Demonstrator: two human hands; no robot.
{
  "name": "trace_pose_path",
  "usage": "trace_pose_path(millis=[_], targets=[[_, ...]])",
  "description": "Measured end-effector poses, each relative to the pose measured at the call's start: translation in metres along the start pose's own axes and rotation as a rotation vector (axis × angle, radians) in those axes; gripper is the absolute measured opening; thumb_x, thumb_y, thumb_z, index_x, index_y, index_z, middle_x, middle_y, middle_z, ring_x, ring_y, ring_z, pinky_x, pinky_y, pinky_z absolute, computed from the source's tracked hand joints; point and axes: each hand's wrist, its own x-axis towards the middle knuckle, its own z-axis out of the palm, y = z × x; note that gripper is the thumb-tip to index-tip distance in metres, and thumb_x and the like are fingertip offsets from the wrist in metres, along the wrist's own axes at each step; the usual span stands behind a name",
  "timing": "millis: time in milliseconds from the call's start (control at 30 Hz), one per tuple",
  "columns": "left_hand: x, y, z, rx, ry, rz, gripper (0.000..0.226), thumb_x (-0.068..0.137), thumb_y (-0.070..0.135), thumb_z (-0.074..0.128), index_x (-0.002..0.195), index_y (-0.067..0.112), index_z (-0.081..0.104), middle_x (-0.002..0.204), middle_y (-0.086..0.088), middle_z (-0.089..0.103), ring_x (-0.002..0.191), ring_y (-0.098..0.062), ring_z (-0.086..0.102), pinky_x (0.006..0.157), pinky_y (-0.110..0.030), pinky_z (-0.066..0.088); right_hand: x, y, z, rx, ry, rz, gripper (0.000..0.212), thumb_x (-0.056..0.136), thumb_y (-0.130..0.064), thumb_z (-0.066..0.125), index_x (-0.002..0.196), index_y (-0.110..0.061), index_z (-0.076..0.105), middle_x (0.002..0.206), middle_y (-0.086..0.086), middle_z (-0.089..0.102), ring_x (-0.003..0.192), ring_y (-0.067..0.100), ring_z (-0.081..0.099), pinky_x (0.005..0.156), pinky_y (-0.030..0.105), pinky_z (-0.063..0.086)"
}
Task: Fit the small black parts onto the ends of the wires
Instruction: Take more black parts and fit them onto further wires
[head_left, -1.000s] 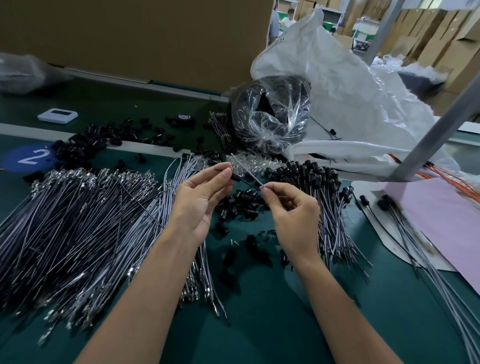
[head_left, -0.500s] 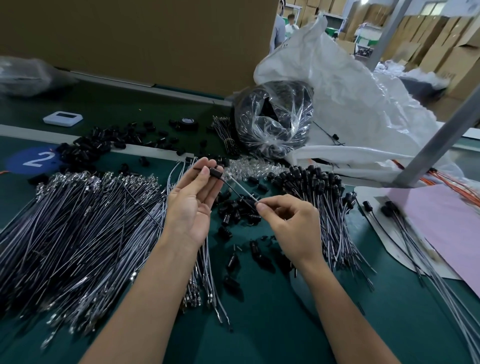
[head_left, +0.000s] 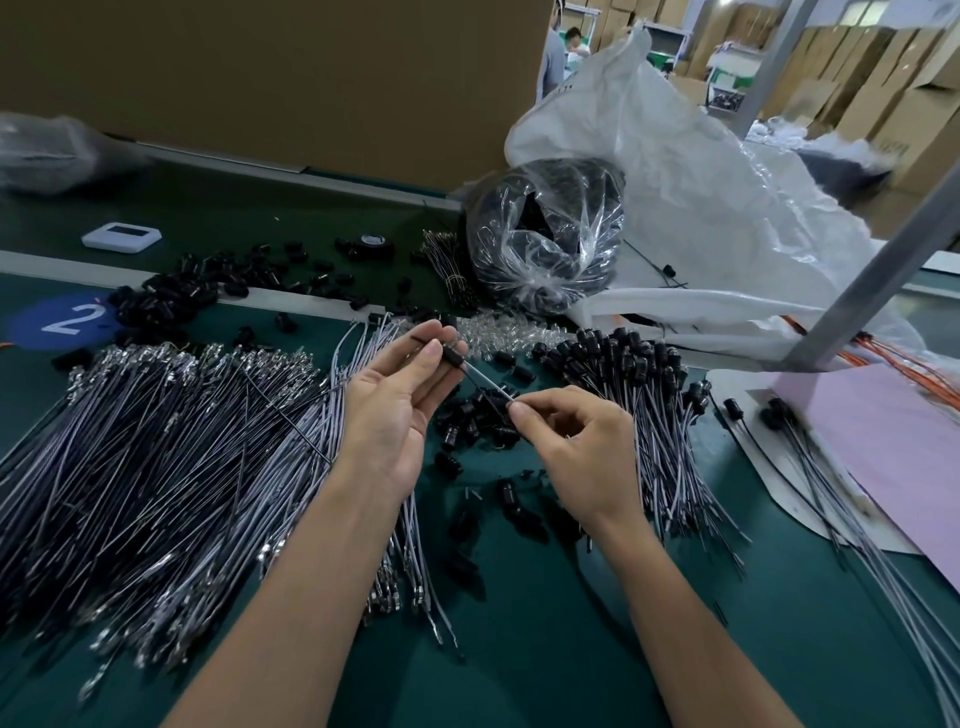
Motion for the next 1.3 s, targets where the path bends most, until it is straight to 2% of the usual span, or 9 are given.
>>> trace_pose_path(millis=[233, 367, 500, 600, 700, 800, 1000, 1133, 1300], targets=[[-0.004, -0.009, 0.007, 0.040, -0.018, -0.027, 0.017, 0.090, -0.002, 0.059, 0.105, 0.003, 0.066, 0.092, -0.009, 0.075, 0.089, -0.018, 0.073, 0.075, -0.024, 0.058, -0.002, -0.003, 0.003, 0.006, 0.014, -0.030, 0.005, 0.084, -0.013, 0.075, 0.083, -0.017, 0.078, 0.069, -0.007, 0.067, 0.058, 0.005, 0.054, 0.056, 0.010, 0.038], [-0.007, -0.012, 0.010, 0.103, -0.036, -0.024, 0.014, 0.090, -0.001, 0.060, 0.101, 0.001, 0.069, 0.091, -0.010, 0.075, 0.090, -0.017, 0.072, 0.079, -0.023, 0.058, -0.001, -0.003, 0.004, -0.021, 0.024, -0.029, 0.004, 0.083, -0.013, 0.076, 0.086, -0.015, 0.078, 0.072, -0.007, 0.068, 0.060, 0.006, 0.057, 0.058, 0.010, 0.040], [-0.008, -0.013, 0.010, 0.166, -0.049, -0.042, 0.012, 0.090, -0.002, 0.061, 0.094, 0.000, 0.072, 0.091, -0.012, 0.075, 0.089, -0.018, 0.072, 0.076, -0.022, 0.058, -0.001, -0.005, 0.004, -0.024, 0.011, -0.014, 0.021, 0.081, -0.022, 0.080, 0.100, -0.015, 0.077, 0.074, -0.011, 0.068, 0.060, 0.004, 0.056, 0.059, 0.011, 0.042], [-0.011, -0.017, 0.013, 0.245, -0.066, -0.045, 0.012, 0.089, -0.001, 0.062, 0.088, 0.003, 0.074, 0.090, -0.011, 0.075, 0.092, -0.020, 0.071, 0.079, -0.024, 0.058, -0.002, -0.010, 0.004, -0.021, 0.018, -0.034, 0.023, 0.082, -0.028, 0.078, 0.102, -0.016, 0.076, 0.082, -0.010, 0.072, 0.064, 0.005, 0.059, 0.061, 0.012, 0.043], [-0.014, -0.020, 0.014, 0.301, -0.081, -0.035, 0.012, 0.087, 0.003, 0.067, 0.084, 0.010, 0.077, 0.093, -0.008, 0.076, 0.097, -0.021, 0.070, 0.089, -0.030, 0.056, -0.003, -0.012, 0.005, -0.037, 0.054, -0.043, 0.014, 0.085, -0.024, 0.076, 0.096, -0.015, 0.076, 0.078, -0.009, 0.071, 0.065, 0.009, 0.059, 0.060, 0.017, 0.046], [-0.015, -0.019, 0.014, 0.343, -0.092, -0.032, 0.013, 0.085, 0.009, 0.070, 0.080, 0.015, 0.079, 0.096, -0.007, 0.076, 0.101, -0.023, 0.069, 0.097, -0.036, 0.051, -0.004, -0.015, 0.006, -0.044, 0.062, -0.039, 0.011, 0.086, -0.021, 0.075, 0.093, -0.013, 0.075, 0.077, -0.008, 0.070, 0.066, 0.006, 0.061, 0.061, 0.011, 0.043], [-0.015, -0.017, 0.013, 0.353, -0.117, -0.009, 0.013, 0.088, 0.009, 0.067, 0.084, 0.014, 0.078, 0.097, -0.007, 0.077, 0.098, -0.020, 0.070, 0.094, -0.033, 0.053, -0.005, -0.016, 0.007, -0.045, 0.015, -0.034, 0.015, 0.087, -0.019, 0.074, 0.100, -0.013, 0.076, 0.083, -0.006, 0.073, 0.071, 0.003, 0.063, 0.067, 0.010, 0.045], [-0.008, -0.004, 0.008, 0.166, 0.012, 0.078, 0.009, 0.089, 0.011, 0.061, 0.093, 0.007, 0.068, 0.092, -0.009, 0.076, 0.091, -0.023, 0.073, 0.081, -0.027, 0.057, -0.006, -0.012, 0.006, -0.106, -0.001, -0.025, 0.014, 0.081, -0.018, 0.080, 0.094, -0.014, 0.076, 0.084, -0.006, 0.073, 0.072, -0.001, 0.063, 0.070, 0.008, 0.046], [0.001, 0.015, -0.004, -0.125, 0.222, 0.136, 0.009, 0.096, 0.006, 0.056, 0.094, 0.005, 0.065, 0.083, -0.007, 0.076, 0.081, -0.018, 0.075, 0.077, -0.025, 0.058, 0.000, -0.008, 0.001, -0.076, -0.035, -0.045, 0.012, 0.077, -0.017, 0.082, 0.089, -0.016, 0.076, 0.083, -0.009, 0.071, 0.075, 0.003, 0.064, 0.070, 0.009, 0.047]])
